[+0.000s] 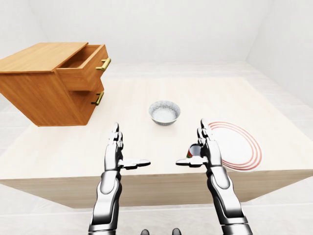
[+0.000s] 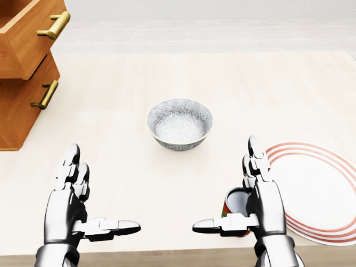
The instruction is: Put the bowl on the plate.
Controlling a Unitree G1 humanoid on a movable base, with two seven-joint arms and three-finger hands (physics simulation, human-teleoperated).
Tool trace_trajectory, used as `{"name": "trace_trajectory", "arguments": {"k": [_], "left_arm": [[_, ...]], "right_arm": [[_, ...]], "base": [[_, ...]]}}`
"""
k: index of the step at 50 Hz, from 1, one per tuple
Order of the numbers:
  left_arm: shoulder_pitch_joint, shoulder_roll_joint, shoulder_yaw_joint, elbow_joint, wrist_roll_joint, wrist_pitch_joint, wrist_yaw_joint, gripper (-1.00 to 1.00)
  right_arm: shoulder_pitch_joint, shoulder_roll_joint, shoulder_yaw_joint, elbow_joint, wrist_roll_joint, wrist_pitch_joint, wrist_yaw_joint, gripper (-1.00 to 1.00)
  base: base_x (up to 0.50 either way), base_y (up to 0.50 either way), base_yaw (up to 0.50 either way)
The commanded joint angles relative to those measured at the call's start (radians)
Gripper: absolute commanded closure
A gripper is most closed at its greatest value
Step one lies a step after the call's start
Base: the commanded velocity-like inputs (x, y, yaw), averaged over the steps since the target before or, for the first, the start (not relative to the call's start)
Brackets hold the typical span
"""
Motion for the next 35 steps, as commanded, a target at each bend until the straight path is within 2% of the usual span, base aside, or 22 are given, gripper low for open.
{"name": "trace_trajectory", "arguments": {"k": [1, 3, 6, 8, 12, 17, 23, 24, 25, 29, 30, 31, 35], "left_arm": [[-0.017, 0.037, 0.004, 0.027, 0.01, -0.014, -0.05, -1.0], [-0.008, 0.036, -0.001, 0.011, 0.012, -0.012, -0.049, -1.0], [-0.001, 0.036, -0.001, 0.008, 0.019, -0.03, -0.042, -1.0], [-0.003, 0.038, 0.001, 0.01, 0.015, -0.028, -0.046, -1.0], [0.002, 0.039, -0.001, 0.012, 0.024, -0.04, -0.041, -1.0], [0.009, 0.039, -0.002, -0.002, 0.026, -0.038, -0.041, -1.0], [0.02, 0.04, 0.001, -0.04, 0.022, -0.015, -0.044, -1.0], [0.031, 0.041, 0.001, -0.077, 0.018, 0.005, -0.047, -1.0], [0.031, 0.041, 0.001, -0.078, 0.018, 0.006, -0.047, -1.0], [0.049, 0.04, 0.011, -0.153, 0.001, 0.039, -0.053, -1.0], [0.049, 0.04, 0.012, -0.153, 0.001, 0.04, -0.053, -1.0], [0.053, 0.042, 0.015, -0.181, -0.007, 0.059, -0.058, -1.0], [0.053, 0.045, 0.024, -0.24, -0.013, 0.059, -0.061, -1.0]], "right_arm": [[-0.004, -0.029, -0.04, -0.003, 0.028, 0.033, 0.033, -1.0], [0.0, -0.025, -0.045, -0.026, 0.026, 0.047, 0.037, -1.0], [0.003, -0.022, -0.052, -0.046, 0.024, 0.057, 0.042, -1.0], [0.005, -0.02, -0.058, -0.052, 0.023, 0.057, 0.042, -1.0], [0.008, -0.019, -0.067, -0.068, 0.03, 0.071, 0.05, -1.0], [0.018, -0.018, -0.071, -0.094, 0.031, 0.083, 0.053, -1.0], [0.031, -0.018, -0.075, -0.132, 0.034, 0.1, 0.058, -1.0], [0.039, -0.018, -0.074, -0.16, 0.035, 0.1, 0.06, -1.0], [0.039, -0.018, -0.074, -0.161, 0.035, 0.1, 0.06, -1.0], [0.051, -0.018, -0.075, -0.216, 0.035, 0.1, 0.065, -1.0], [0.051, -0.018, -0.075, -0.217, 0.035, 0.1, 0.065, -1.0], [0.054, -0.019, -0.075, -0.239, 0.035, 0.1, 0.066, -1.0], [0.068, -0.018, -0.071, -0.317, 0.028, 0.1, 0.07, -1.0]], "base": [[0.0, 0.0, 0.0], [0.0, 0.0, 0.0], [0.0, 0.0, 0.0], [0.0, 0.0, 0.0], [0.0, 0.0, 0.0], [0.0, 0.0, 0.0], [0.0, 0.0, 0.0], [0.0, 0.0, 0.0], [0.0, 0.0, 0.0], [0.0, 0.0, 0.0], [0.0, 0.0, 0.0], [0.0, 0.0, 0.0], [0.0, 0.0, 0.0]]}}
